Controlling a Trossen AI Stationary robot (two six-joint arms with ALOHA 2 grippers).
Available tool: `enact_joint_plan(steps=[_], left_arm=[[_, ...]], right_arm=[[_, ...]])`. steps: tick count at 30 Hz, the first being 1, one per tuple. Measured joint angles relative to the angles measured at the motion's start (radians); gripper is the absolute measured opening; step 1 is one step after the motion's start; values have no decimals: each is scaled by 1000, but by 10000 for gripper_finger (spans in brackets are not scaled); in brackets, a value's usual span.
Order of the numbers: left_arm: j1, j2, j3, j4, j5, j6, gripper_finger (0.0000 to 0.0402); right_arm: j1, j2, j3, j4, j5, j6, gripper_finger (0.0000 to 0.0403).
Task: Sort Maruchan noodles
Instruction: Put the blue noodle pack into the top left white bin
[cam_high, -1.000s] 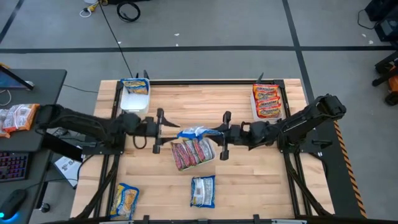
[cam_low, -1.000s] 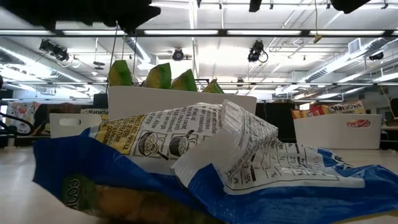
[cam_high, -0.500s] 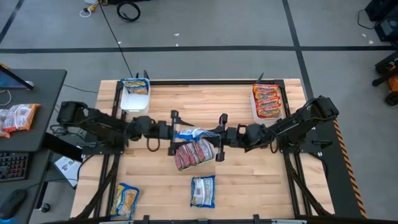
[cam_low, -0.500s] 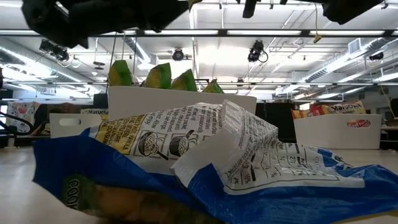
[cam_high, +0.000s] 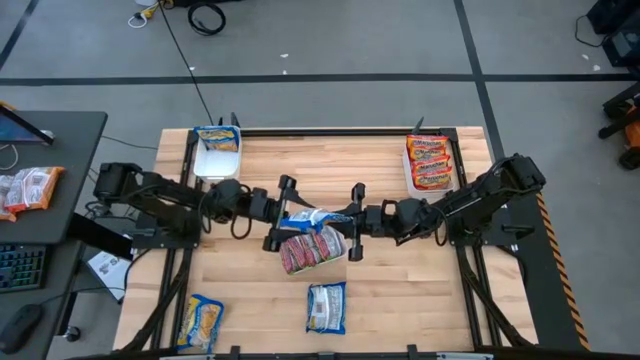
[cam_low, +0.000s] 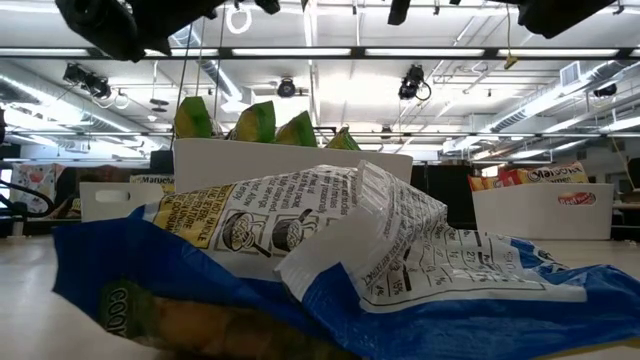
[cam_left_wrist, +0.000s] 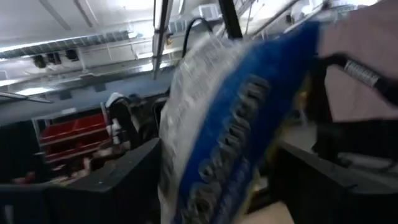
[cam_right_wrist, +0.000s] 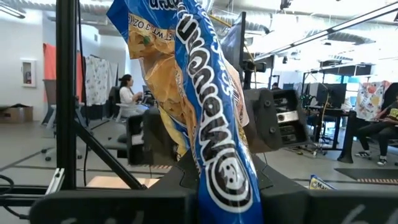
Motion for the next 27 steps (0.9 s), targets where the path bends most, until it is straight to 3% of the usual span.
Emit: enact_joint_plan(steps=[3, 11, 17, 20, 24, 27], left_arm=[[13, 2, 26, -17, 1, -36, 263], [17, -1, 74, -139, 5, -1, 124], [15, -44, 75, -244, -94, 49, 108], [28, -141, 75, -429, -159, 74, 103], [74, -324, 75, -723, -182, 72, 108], [122, -476, 82, -980, -266, 55, 108]], right_arm=[[-5, 0, 0, -1, -5, 8, 52], [18, 0, -1, -5, -36, -26, 64], [46, -16, -1, -33, 58, -58, 140], [60, -48, -1, -81, 112, -60, 193], [67, -64, 0, -156, 107, -37, 255], [70, -69, 1, -214, 101, -6, 290]])
